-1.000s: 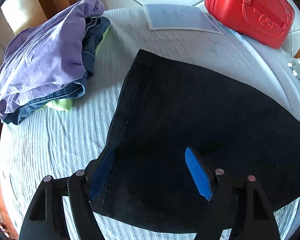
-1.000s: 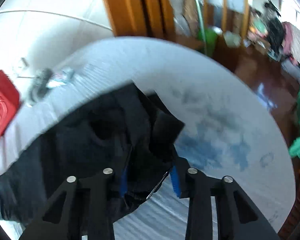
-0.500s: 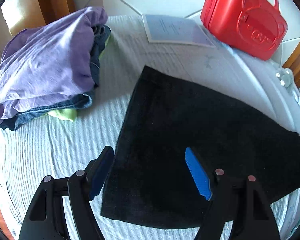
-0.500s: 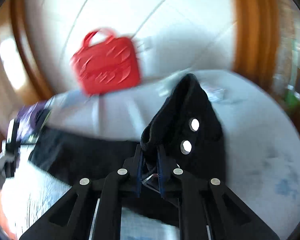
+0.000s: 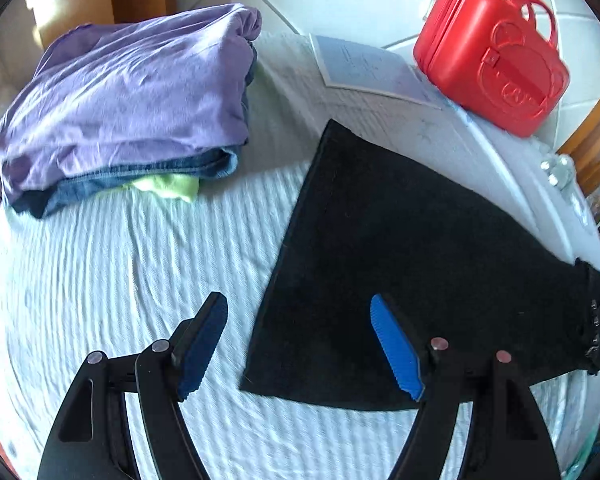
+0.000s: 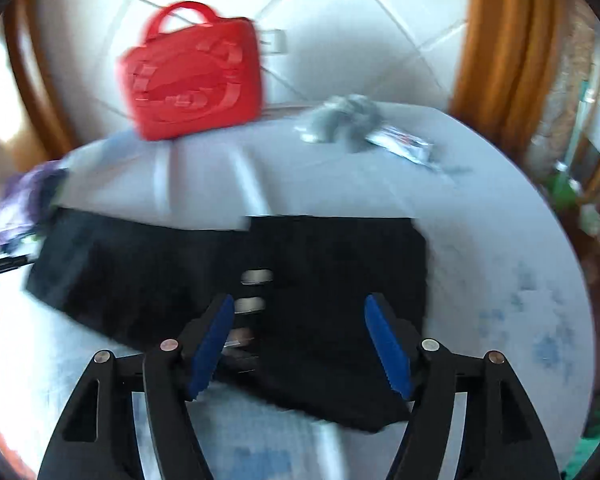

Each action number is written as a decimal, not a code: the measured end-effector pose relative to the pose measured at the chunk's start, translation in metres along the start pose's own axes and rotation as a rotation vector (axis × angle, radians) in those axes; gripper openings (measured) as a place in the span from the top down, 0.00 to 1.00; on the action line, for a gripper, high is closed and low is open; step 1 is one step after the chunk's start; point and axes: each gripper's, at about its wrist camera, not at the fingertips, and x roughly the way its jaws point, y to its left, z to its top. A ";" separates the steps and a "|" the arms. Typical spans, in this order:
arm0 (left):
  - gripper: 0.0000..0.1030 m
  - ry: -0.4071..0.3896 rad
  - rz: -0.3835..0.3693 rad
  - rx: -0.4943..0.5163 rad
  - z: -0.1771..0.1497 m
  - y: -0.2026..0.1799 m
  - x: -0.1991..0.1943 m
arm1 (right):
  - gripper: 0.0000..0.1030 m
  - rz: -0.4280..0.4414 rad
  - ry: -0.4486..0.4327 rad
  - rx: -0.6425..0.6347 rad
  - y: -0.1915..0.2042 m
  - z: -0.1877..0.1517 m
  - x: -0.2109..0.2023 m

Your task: Fold clothes

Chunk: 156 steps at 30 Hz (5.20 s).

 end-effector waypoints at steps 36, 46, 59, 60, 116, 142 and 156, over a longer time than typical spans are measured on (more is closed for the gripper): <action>0.84 0.009 -0.137 0.139 0.035 -0.051 -0.004 | 0.14 -0.064 0.244 0.052 -0.048 -0.034 0.087; 0.82 -0.020 -0.347 0.520 0.029 -0.255 -0.060 | 0.17 0.024 0.187 0.113 -0.078 -0.044 0.063; 0.19 0.107 -0.387 0.595 -0.016 -0.341 -0.031 | 0.18 0.011 0.155 0.160 -0.141 -0.067 0.030; 0.19 0.097 -0.367 0.572 -0.011 -0.329 -0.034 | 0.18 0.016 0.153 0.168 -0.143 -0.067 0.032; 0.19 0.091 -0.214 0.305 0.016 -0.172 0.009 | 0.84 0.395 0.275 0.061 0.071 -0.051 0.081; 0.80 0.123 -0.250 0.391 0.013 -0.250 0.047 | 0.50 0.129 0.139 0.258 -0.066 -0.069 0.031; 0.93 0.003 -0.232 0.535 -0.001 -0.417 -0.085 | 0.56 0.398 0.175 0.329 -0.145 -0.059 0.054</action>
